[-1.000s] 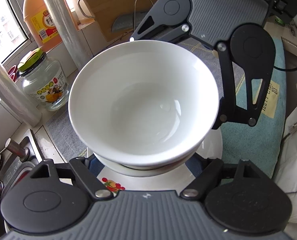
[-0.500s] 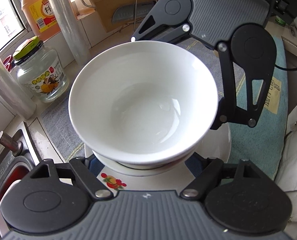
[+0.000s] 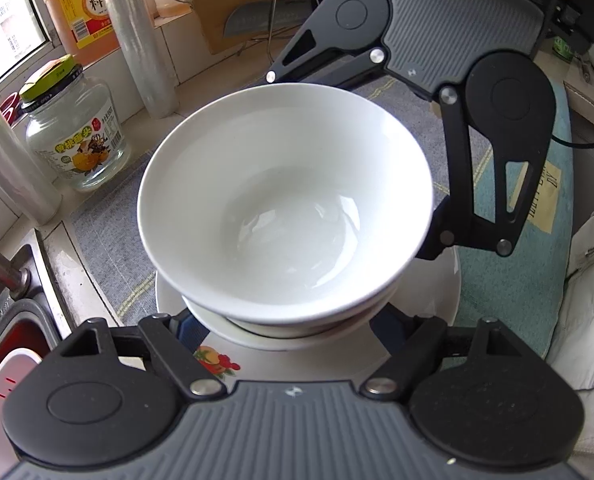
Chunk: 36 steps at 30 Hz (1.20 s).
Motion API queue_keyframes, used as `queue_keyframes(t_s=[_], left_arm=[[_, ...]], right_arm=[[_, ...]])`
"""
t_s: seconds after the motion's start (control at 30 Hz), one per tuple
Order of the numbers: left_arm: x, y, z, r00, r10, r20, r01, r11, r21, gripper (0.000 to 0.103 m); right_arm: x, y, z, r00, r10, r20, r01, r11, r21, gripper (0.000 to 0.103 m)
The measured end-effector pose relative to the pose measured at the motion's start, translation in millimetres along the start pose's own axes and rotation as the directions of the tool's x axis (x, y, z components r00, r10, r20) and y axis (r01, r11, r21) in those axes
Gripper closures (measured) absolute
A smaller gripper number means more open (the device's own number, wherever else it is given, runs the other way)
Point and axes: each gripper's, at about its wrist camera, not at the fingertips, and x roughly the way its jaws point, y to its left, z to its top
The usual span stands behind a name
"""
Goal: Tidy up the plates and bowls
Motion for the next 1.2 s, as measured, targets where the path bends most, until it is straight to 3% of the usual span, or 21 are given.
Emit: queue_keyframes(t_s=[0.27, 0.37, 0.7, 0.83, 0.9, 1.0, 1.07, 1.13, 1.2], left_arm=[[3.1, -2.9, -2.6, 1.0, 0.006, 0.006, -0.006, 1.0, 0.005, 0.019], [1.3, -6.5, -6.8, 1.0, 0.017, 0.025, -0.017, 1.0, 0.009, 0.012], [-28.6, -14.6, -27.1, 0.986, 0.135, 0.094, -0.132, 0.99, -0.037, 0.004], [-47.1, -24.8, -40.8, 0.971, 0.212, 0.108, -0.194, 0.968, -0.158, 0.004], [-55.6, -33.9, -44.6, 0.954, 0.286, 0.095, -0.259, 0.94, -0.222, 0.004], [-67.5, -51.1, -48.3, 0.907, 0.419, 0.048, -0.38, 0.861, -0.339, 0.002], [-75.9, -62.9, -49.2, 0.884, 0.468, 0.022, -0.415, 0.804, -0.426, 0.002], [-84.8, -76.1, -47.1, 0.866, 0.499, -0.006, -0.431, 0.742, -0.513, 0.002], [-93.6, -88.8, -43.1, 0.861, 0.508, -0.025, -0.422, 0.687, -0.592, 0.002]], right_arm=[[4.3, 1.5, 1.5, 1.0, -0.012, -0.005, 0.012, 1.0, 0.004, 0.016], [1.4, 3.1, 1.0, 0.999, -0.027, 0.021, 0.027, 0.999, 0.022, 0.0], [-15.6, 13.5, -11.7, 0.992, -0.129, 0.011, 0.126, 0.981, 0.15, 0.0], [-26.5, 25.7, -20.4, 0.984, -0.178, -0.017, 0.176, 0.953, 0.247, 0.0], [-30.3, 33.2, -24.7, 0.978, -0.207, -0.041, 0.209, 0.93, 0.303, 0.0], [-37.4, 44.2, -32.4, 0.971, -0.226, -0.08, 0.238, 0.871, 0.43, 0.0], [-43.9, 53.7, -38.2, 0.96, -0.263, -0.096, 0.274, 0.808, 0.522, 0.0], [-47.6, 61.5, -44.4, 0.945, -0.296, -0.141, 0.317, 0.716, 0.621, 0.0], [-50.6, 67.5, -52.1, 0.934, -0.301, -0.193, 0.346, 0.622, 0.703, 0.0]])
